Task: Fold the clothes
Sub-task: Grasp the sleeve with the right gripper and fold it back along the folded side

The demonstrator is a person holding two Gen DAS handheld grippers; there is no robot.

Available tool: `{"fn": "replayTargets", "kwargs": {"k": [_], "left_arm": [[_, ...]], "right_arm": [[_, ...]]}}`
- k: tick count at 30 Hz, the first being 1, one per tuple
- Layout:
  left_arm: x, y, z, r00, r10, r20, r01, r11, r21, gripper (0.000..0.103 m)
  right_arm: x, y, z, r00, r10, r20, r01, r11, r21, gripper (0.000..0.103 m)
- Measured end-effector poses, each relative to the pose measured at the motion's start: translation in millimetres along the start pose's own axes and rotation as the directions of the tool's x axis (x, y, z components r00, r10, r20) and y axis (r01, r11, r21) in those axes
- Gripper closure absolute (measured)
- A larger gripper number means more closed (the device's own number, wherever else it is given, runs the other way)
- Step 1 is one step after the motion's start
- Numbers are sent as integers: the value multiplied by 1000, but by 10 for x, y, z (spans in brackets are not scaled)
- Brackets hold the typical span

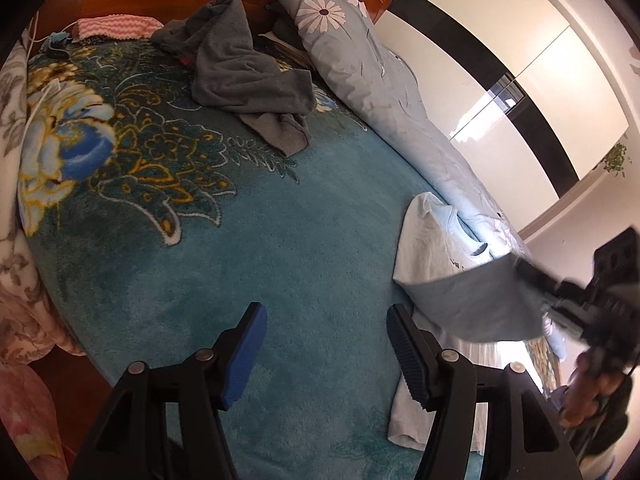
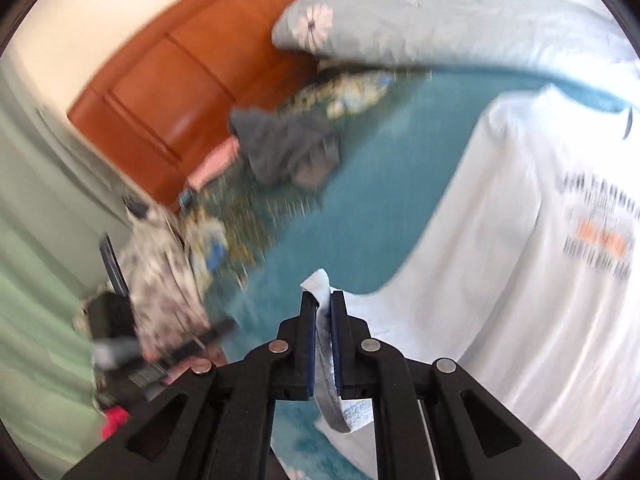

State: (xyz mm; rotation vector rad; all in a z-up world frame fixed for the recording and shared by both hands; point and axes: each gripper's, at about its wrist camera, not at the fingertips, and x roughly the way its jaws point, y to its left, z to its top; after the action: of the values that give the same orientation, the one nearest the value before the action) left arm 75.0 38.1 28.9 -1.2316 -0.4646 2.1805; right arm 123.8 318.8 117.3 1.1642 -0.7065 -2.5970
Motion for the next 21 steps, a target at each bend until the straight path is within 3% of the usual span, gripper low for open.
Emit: {"fn": "replayTargets", "kwargs": {"k": [7, 10, 15, 18, 21], "left_arm": [[484, -513, 370, 997, -64, -48, 68, 994, 89, 37], [670, -679, 458, 993, -94, -72, 101, 989, 105, 37], [788, -544, 308, 994, -53, -100, 62, 994, 87, 37], [788, -401, 183, 993, -32, -116, 39, 997, 61, 36], [704, -284, 92, 994, -22, -109, 25, 999, 33, 36]], "right_arm": [[-658, 322, 1306, 978, 33, 207, -25, 999, -40, 96], [-612, 530, 1609, 982, -6, 191, 28, 993, -114, 96], [-301, 410, 1368, 992, -106, 64, 119, 965, -236, 96], [-29, 27, 946, 989, -140, -38, 129, 970, -208, 96], [243, -450, 504, 976, -183, -121, 165, 975, -147, 87]]}}
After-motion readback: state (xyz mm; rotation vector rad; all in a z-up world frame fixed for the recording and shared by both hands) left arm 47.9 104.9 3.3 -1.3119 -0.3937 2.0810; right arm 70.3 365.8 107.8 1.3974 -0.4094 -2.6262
